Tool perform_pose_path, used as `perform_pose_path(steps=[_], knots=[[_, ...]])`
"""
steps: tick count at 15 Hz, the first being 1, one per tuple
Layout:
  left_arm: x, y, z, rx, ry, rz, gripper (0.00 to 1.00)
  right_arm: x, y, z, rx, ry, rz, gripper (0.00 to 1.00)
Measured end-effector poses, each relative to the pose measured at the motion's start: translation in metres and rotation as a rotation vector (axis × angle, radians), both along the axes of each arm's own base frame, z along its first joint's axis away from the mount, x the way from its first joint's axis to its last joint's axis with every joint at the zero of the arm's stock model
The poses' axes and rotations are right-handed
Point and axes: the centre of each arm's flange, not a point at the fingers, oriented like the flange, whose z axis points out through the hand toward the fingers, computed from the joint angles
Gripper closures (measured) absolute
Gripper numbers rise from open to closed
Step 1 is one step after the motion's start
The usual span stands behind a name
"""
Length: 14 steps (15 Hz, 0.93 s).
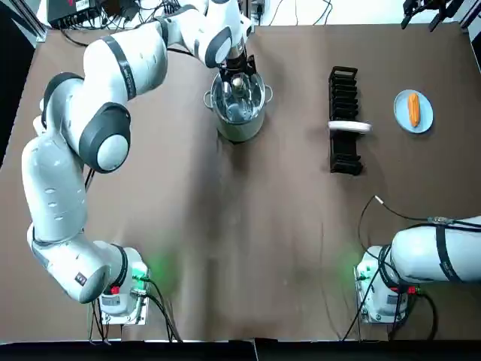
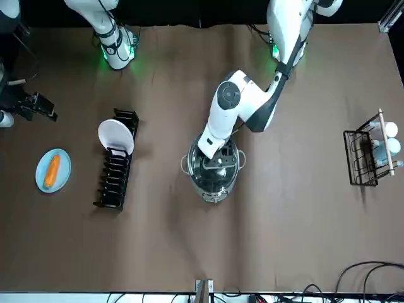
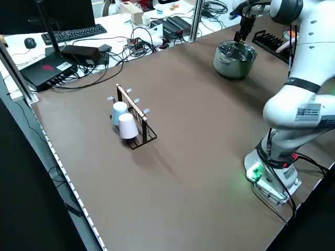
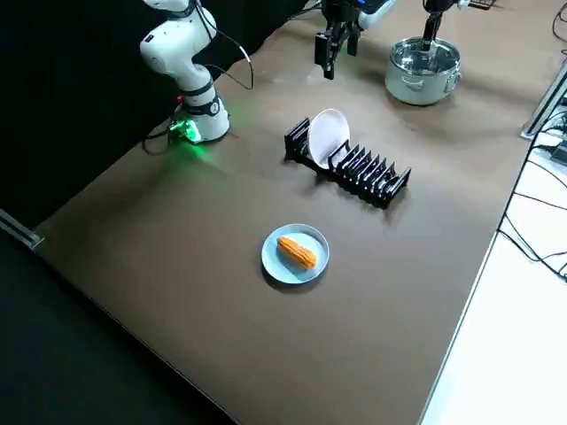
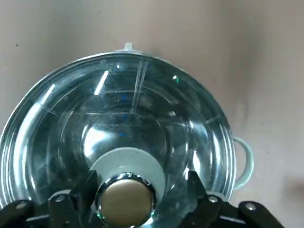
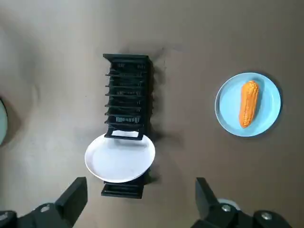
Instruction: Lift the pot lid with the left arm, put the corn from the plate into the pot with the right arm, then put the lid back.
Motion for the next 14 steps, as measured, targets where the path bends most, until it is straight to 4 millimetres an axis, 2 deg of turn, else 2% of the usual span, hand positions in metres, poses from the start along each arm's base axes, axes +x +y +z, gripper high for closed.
perform_pose_path(steps=[4,5,8,10,14], knots=[[-0.0036,0.0029,-0.004,0.037,0.038,-0.004,0.21,-0.0001,0.0001,-0.0004,0.0,0.001,0.0,0.0],[-0.0035,0.0031,-0.0034,0.041,0.039,-0.005,0.26,-0.0001,0.0001,-0.0004,0.0,0.001,0.0,0.0],[-0.0036,0.0037,-0.0031,0.047,0.044,-0.005,0.28,-0.0001,0.0002,-0.0008,0.0,0.002,0.001,0.0],[-0.0039,0.0032,-0.0008,0.049,0.047,-0.006,0.42,0.0,0.0026,-0.0011,0.0,0.002,0.006,0.0],[-0.005,0.0019,-0.0003,0.05,0.049,0.002,0.44,0.0005,0.0073,0.0007,-0.001,-0.002,0.015,0.0]])
